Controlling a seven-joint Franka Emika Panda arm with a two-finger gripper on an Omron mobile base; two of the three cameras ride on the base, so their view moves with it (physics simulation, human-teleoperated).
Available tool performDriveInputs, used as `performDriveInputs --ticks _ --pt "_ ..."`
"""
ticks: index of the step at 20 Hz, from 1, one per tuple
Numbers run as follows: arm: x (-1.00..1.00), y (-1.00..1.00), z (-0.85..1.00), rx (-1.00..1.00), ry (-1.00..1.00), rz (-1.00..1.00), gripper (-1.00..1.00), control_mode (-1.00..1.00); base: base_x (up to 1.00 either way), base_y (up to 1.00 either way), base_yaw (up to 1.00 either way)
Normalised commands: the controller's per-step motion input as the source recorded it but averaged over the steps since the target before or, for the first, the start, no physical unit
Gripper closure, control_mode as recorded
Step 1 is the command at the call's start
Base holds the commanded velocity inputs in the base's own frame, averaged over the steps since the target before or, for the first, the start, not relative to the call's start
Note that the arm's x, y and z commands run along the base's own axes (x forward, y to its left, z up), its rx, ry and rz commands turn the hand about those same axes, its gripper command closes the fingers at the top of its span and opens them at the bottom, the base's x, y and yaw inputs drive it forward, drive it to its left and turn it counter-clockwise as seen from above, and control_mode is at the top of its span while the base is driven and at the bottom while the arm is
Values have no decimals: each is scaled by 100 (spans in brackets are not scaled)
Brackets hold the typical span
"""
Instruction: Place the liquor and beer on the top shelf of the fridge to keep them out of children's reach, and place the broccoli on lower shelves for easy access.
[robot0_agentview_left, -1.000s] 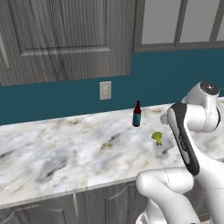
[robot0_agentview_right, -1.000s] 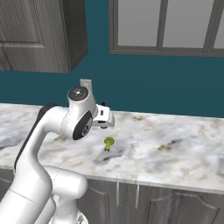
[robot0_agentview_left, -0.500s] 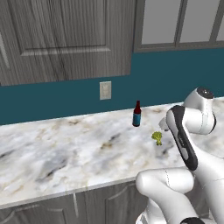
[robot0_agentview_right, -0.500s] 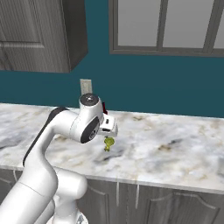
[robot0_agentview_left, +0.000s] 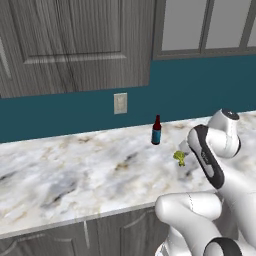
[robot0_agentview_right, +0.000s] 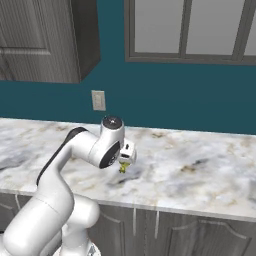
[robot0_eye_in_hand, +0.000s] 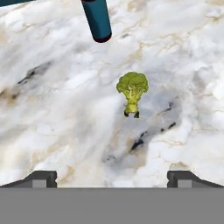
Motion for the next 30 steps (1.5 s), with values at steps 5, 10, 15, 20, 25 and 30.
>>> performDriveInputs --ticks 5,10,15,20,25,30 --pt "37 0 -39 2 5 0 -100 -100 0 0 0" --pt "37 -4 -34 3 3 0 -100 -100 0 0 0" --pt "33 -12 -32 3 3 0 -100 -100 0 0 0" --pt "32 -6 -31 1 3 0 -100 -100 0 0 0" --pt "32 0 -30 0 2 0 -100 -100 0 0 0" --pt "28 -2 -31 0 2 0 -100 -100 0 0 0"
